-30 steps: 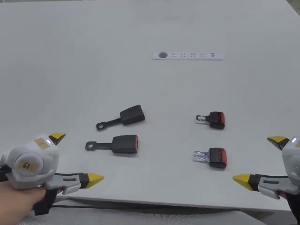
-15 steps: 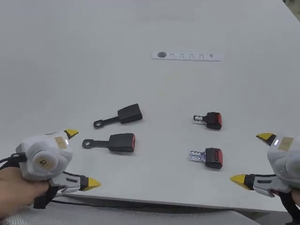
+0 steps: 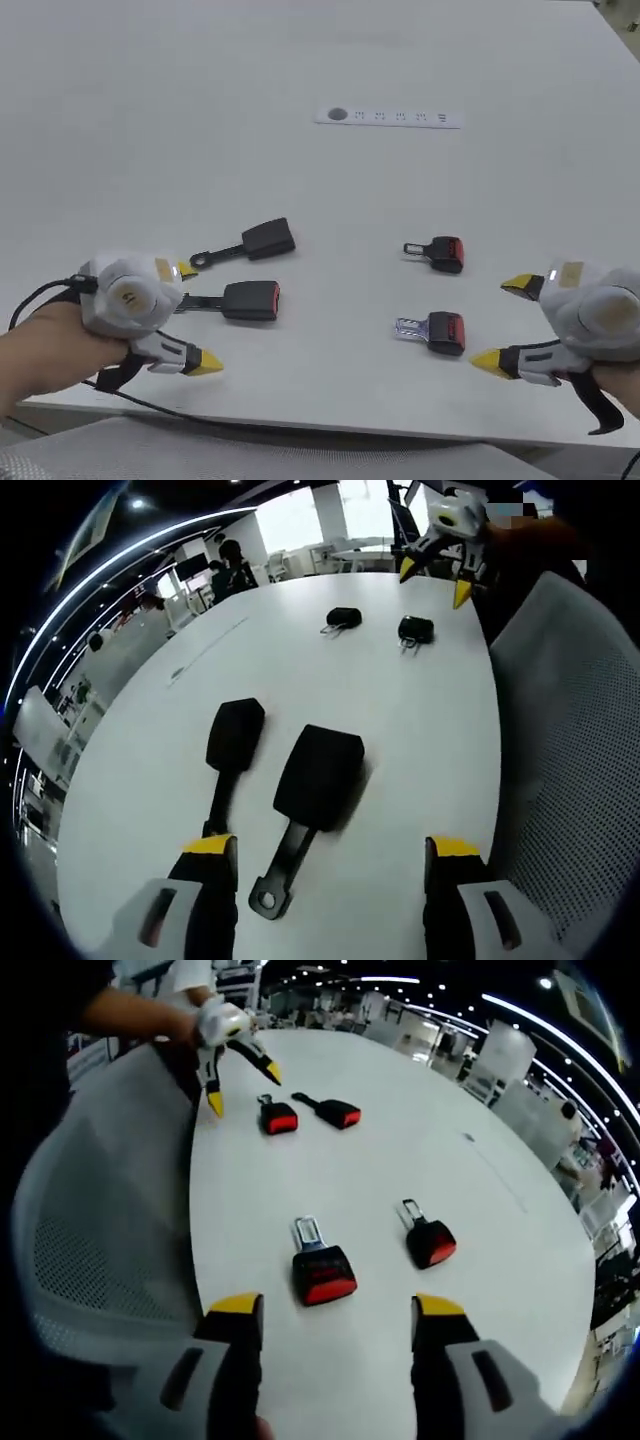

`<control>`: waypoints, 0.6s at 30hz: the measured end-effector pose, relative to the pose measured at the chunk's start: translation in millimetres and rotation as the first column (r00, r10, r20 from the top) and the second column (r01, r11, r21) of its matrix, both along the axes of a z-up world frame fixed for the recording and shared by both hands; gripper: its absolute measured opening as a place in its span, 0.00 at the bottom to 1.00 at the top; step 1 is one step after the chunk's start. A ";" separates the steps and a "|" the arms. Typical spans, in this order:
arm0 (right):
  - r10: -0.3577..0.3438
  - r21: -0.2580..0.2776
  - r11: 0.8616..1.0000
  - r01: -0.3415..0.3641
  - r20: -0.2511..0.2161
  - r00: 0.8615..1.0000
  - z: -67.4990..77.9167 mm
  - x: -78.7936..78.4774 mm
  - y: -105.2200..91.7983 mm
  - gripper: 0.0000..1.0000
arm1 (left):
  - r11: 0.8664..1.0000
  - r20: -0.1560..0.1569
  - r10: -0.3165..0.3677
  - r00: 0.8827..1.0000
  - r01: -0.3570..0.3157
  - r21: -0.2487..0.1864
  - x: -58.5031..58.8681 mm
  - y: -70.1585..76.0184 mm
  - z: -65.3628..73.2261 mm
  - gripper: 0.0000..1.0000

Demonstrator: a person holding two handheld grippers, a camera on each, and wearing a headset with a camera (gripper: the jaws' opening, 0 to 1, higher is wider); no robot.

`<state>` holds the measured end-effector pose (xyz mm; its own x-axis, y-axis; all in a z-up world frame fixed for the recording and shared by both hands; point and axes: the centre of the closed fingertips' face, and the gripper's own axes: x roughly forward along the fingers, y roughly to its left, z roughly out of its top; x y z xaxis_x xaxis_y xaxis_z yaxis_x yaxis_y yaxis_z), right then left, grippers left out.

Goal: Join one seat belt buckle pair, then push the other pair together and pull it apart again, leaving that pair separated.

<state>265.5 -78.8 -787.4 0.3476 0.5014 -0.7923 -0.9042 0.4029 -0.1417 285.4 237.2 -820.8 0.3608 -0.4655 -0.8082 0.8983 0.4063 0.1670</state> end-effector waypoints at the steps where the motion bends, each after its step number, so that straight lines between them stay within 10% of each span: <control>1: 0.018 0.004 1.000 -0.017 -0.019 1.000 -2.3 -1.0 2.3 0.59 | 1.000 0.003 -0.020 1.000 0.020 0.004 2.8 -3.9 1.5 0.75; 4: 0.077 0.001 0.997 -0.077 -0.083 0.994 -12.1 -7.2 7.2 0.53 | 0.999 -0.025 -0.034 0.999 0.034 -0.008 13.9 -10.6 2.5 0.71; 10: 0.100 -0.018 0.995 -0.101 -0.052 0.994 -17.2 8.1 14.2 0.53 | 0.997 -0.040 -0.081 0.996 0.081 -0.004 31.1 -23.6 1.5 0.65; 18: 0.188 -0.029 0.981 -0.193 -0.143 0.972 -35.0 3.9 27.9 0.38 | 0.984 -0.141 -0.176 0.974 0.178 0.004 33.8 -39.1 -14.8 0.52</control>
